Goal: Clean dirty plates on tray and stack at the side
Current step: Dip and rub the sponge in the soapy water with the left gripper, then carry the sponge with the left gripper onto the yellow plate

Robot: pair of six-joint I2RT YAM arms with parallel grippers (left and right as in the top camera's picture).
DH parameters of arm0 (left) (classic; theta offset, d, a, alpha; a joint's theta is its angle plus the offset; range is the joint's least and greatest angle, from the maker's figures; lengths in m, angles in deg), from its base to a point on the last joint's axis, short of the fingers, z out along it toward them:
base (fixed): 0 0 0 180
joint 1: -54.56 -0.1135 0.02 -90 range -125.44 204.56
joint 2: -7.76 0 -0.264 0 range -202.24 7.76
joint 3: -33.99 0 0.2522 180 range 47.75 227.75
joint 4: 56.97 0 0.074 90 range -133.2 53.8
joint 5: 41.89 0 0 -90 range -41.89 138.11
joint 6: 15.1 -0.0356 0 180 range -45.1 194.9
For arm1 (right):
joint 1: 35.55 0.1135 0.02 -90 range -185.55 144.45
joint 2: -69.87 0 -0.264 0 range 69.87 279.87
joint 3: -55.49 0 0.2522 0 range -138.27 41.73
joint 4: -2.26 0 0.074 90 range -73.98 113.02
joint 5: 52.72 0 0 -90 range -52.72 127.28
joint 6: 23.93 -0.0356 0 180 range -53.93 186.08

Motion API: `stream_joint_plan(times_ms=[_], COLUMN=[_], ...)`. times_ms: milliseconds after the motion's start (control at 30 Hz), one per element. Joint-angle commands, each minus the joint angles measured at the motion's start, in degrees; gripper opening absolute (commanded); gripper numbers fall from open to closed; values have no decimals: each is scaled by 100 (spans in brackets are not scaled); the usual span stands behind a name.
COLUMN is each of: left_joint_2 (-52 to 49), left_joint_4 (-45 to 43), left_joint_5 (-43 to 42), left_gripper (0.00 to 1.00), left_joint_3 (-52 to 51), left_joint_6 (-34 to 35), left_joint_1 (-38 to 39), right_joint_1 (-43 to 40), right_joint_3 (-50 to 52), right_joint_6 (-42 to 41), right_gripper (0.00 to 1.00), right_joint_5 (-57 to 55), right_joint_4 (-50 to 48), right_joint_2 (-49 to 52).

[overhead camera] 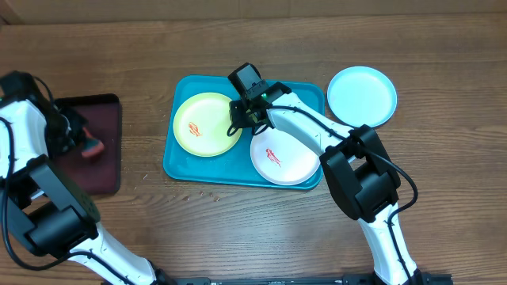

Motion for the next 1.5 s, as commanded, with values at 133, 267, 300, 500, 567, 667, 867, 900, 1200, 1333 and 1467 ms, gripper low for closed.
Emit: stream_joint_plan(times_ms=[133, 267, 300, 500, 567, 667, 867, 900, 1200, 1333, 1467], left_joint_2=[503, 498, 496, 496, 492, 476, 459, 459, 457, 442, 437], left_joint_4=[92, -20, -37, 76, 90, 83, -61, -149, -1200, -1314, -1333], left_joint_5=[-911, -1139, -1139, -1169, -1172, -1045, -389, -321, -133, -138, -133], left_gripper=[4, 4, 4, 4, 4, 4, 4, 4, 4, 4, 4], left_joint_3=[378, 249, 240, 240, 240, 240, 26, -55, -745, -750, -750], left_joint_6=[-129, -151, -273, -542, -535, -433, 321, 385, 739, 737, 734], left_joint_1=[160, 516, 656, 1731, 2070, 2490, 3276, 3397, 3978, 3985, 3985], right_joint_1=[-9, -9, -9, -9, -9, -9, -26, -37, -9, -42, -188], right_joint_3=[160, 380, 417, 433, 433, 431, 431, 431, 431, 389, 260], right_joint_6=[-142, -142, -142, -164, -179, -179, -1056, -1399, -1926, -1322, -870], right_gripper=[4, 4, 4, 4, 4, 4, 4, 4, 20, 56, 57], right_joint_5=[-188, -190, -190, -160, -33, 245, -20, -55, 205, 199, 199], right_joint_4=[-203, -393, -439, -476, -483, -514, -450, -426, -109, -107, -90], right_joint_2=[39, 39, 39, 39, 39, 39, 39, 39, 37, 37, 37])
